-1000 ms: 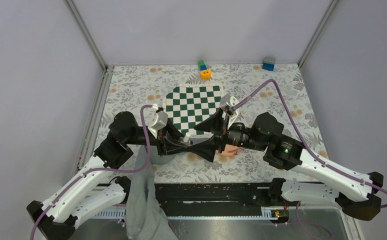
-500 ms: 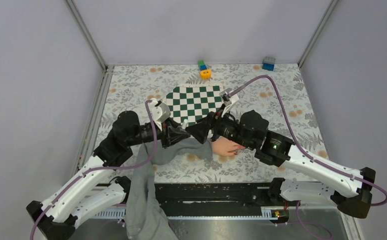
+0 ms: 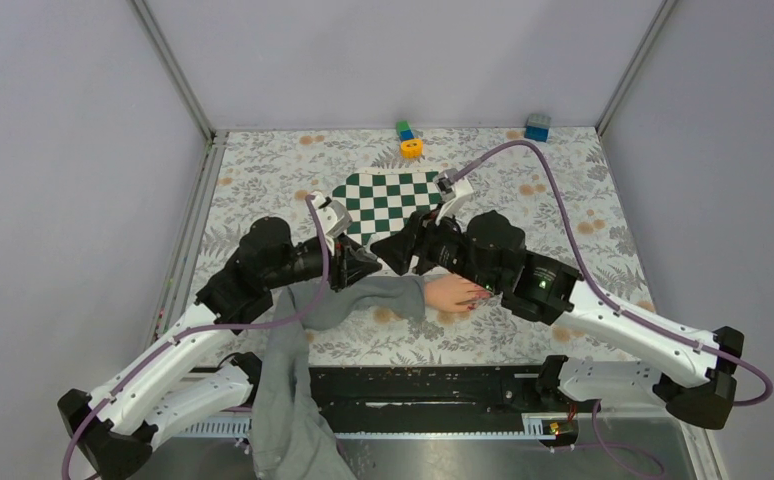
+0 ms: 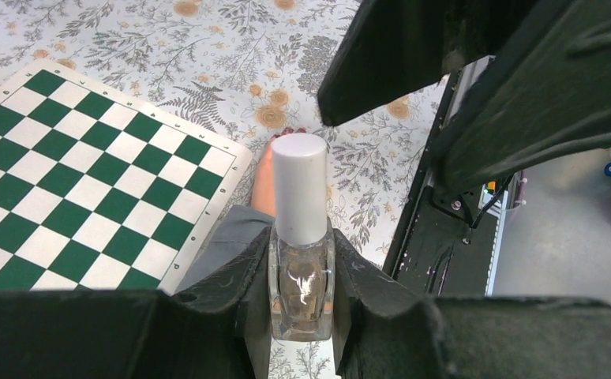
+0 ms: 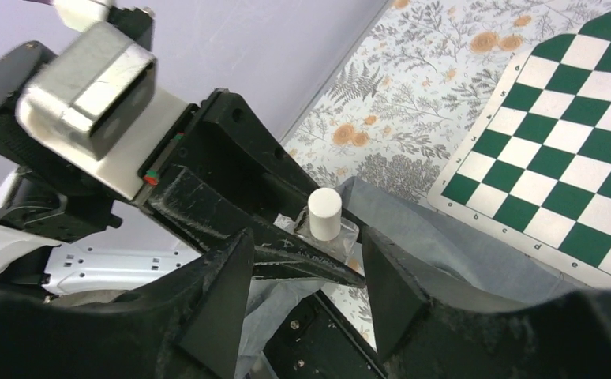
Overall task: Paint the nails
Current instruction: Unscrew the nail polish bottle.
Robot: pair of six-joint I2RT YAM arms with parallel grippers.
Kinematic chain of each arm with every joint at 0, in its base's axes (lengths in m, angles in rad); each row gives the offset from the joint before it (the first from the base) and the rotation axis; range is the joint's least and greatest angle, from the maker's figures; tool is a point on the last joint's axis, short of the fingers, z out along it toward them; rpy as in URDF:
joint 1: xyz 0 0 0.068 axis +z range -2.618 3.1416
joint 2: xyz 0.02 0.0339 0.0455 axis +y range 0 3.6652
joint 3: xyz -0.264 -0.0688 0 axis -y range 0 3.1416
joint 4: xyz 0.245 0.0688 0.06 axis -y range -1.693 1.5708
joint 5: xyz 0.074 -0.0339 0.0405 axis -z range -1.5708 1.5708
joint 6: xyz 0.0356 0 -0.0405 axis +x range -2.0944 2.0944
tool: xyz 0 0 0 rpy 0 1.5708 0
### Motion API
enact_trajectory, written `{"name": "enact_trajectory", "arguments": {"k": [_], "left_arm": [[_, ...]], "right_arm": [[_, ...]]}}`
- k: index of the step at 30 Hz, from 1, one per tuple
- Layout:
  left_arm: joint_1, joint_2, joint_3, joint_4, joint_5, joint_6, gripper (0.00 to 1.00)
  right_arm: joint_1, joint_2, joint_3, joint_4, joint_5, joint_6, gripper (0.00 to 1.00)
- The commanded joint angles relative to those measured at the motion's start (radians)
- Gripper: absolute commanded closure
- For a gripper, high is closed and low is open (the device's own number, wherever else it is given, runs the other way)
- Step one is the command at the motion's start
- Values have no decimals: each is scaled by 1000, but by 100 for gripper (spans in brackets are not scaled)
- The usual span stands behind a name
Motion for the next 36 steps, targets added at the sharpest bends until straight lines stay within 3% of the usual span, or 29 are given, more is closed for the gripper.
{"name": "enact_trajectory", "arguments": {"k": [1, 18, 23, 31, 36], "left_arm": [[-12, -5, 50, 34, -23, 4, 100], [-24, 2, 57, 21, -15, 15, 100], [-26, 1, 58, 20, -16, 17, 100], [-26, 2, 59, 24, 39, 18, 100], [-25, 11, 48, 59, 133, 1, 100]], "right_arm": [[-5, 43, 55, -15, 6, 18, 42], [-5, 128, 116, -24, 13, 15, 54], [-5, 123, 105, -17, 20, 20, 64], [-10, 112, 87, -15, 20, 23, 100], [-27, 84, 47, 34, -54, 5, 100]]}}
